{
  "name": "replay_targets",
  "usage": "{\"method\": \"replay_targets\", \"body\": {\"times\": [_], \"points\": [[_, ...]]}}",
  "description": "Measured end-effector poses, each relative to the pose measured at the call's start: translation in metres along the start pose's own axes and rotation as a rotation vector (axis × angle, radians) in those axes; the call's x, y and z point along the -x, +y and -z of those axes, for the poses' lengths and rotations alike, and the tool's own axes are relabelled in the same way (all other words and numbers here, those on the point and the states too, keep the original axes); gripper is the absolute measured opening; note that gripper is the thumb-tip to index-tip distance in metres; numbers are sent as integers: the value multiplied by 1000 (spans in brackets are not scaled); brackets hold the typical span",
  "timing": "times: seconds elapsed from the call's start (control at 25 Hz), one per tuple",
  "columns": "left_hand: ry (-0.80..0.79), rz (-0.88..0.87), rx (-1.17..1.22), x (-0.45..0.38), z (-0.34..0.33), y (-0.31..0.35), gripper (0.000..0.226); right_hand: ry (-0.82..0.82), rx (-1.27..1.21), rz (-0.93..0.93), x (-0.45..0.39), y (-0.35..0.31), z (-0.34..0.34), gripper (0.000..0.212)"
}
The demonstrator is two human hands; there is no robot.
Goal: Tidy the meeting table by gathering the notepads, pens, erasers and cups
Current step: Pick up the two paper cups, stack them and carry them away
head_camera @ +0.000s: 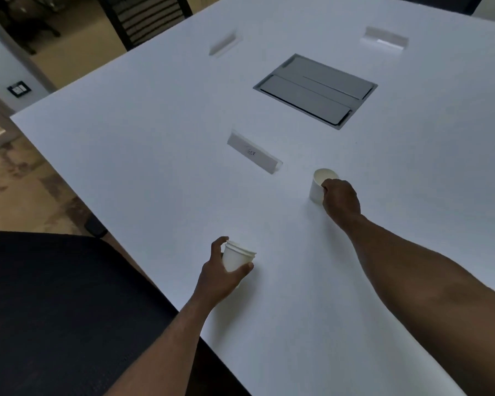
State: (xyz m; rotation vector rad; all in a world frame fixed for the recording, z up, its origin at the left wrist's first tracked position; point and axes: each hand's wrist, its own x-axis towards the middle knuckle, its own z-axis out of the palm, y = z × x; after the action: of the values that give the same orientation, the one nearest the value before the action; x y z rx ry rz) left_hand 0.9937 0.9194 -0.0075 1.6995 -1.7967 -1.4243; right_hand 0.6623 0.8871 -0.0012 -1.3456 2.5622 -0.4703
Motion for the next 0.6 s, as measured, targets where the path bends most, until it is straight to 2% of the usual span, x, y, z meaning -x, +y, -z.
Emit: {"method": "replay_targets", "body": {"times": [0.12,0.28,0.36,0.44,0.48,0.52,0.6], "points": [[6,14,16,-2,-3,-2,78,-12,-16,-34,-13,1,-7,23],[8,21,11,0,-6,-6,77,5,84,6,-16,1,-8,28],[15,10,16,2,-6,-4,77,126,98,87,-3,-6,-6,37],[36,-11,22,2,-3,1,78,241,-58,174,22,-27,-9,31],[50,-19,23,1,-1,4,79,196,-198,195,37,-42,-10,25],[72,-23,17,1,1,8,80,78,-334,195,53,-58,-12,21],[133,-31,-4,2,11,17,83,-230,-484,172,86,-94,-13,23]]}}
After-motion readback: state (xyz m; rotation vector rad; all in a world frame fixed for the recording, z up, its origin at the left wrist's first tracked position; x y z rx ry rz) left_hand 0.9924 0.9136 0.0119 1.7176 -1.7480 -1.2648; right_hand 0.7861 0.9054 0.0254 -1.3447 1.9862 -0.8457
